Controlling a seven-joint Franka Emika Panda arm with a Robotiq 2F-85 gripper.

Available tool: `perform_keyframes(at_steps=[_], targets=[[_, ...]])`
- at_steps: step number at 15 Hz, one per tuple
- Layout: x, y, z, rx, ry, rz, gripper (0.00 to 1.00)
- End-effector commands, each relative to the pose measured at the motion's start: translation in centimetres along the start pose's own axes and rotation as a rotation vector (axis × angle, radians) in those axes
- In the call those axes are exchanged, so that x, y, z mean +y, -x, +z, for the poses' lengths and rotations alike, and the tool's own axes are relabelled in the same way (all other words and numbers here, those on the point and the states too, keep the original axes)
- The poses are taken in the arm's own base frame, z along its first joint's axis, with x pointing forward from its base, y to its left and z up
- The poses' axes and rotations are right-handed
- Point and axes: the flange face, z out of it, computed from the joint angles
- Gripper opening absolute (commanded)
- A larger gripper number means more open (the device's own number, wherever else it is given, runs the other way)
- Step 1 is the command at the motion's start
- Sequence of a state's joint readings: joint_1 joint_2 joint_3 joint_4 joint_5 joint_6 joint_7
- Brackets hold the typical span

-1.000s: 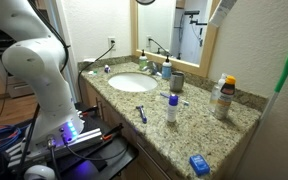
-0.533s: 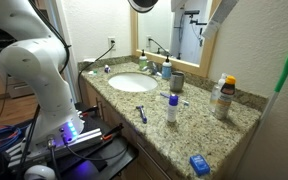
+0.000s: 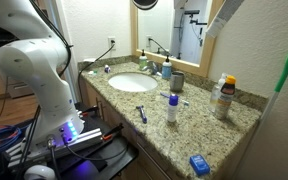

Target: Set the white tube upright on the right side of the counter

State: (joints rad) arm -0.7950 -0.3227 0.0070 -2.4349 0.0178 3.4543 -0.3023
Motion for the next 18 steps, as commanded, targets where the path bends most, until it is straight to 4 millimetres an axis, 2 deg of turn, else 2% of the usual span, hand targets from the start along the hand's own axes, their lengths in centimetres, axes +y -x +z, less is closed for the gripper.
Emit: perform_keyframes(at_steps=[1,2,3,4,5,7,10,14,15,16,17,18], targets=[[2.9,0.0,-1.2,-0.001,0.085,-0.012,0.01],[3.5,2.5,-0.6,-0.059,0.104,-0.028,0.01],[3.6,6.3,0.5,-0.121,0.111,-0.04,0.01],[3.7,7.8,1.1,-0.14,0.118,-0.027,0.01],[3.6,3.9,0.2,-0.089,0.098,-0.009,0.04],[3.9,7.3,1.4,-0.154,0.102,-0.003,0.04],[3.8,8.7,2.4,-0.195,0.11,-0.035,0.01],[3.1,8.6,2.2,-0.211,0.144,-0.022,0.01],[2.3,8.4,2.0,-0.208,0.147,-0.017,0.01],[1.7,7.8,2.0,-0.196,0.15,-0.005,0.01],[0.7,6.2,1.6,-0.162,0.149,0.0,0.01],[-1.0,5.1,1.4,-0.136,0.124,0.011,0.01]])
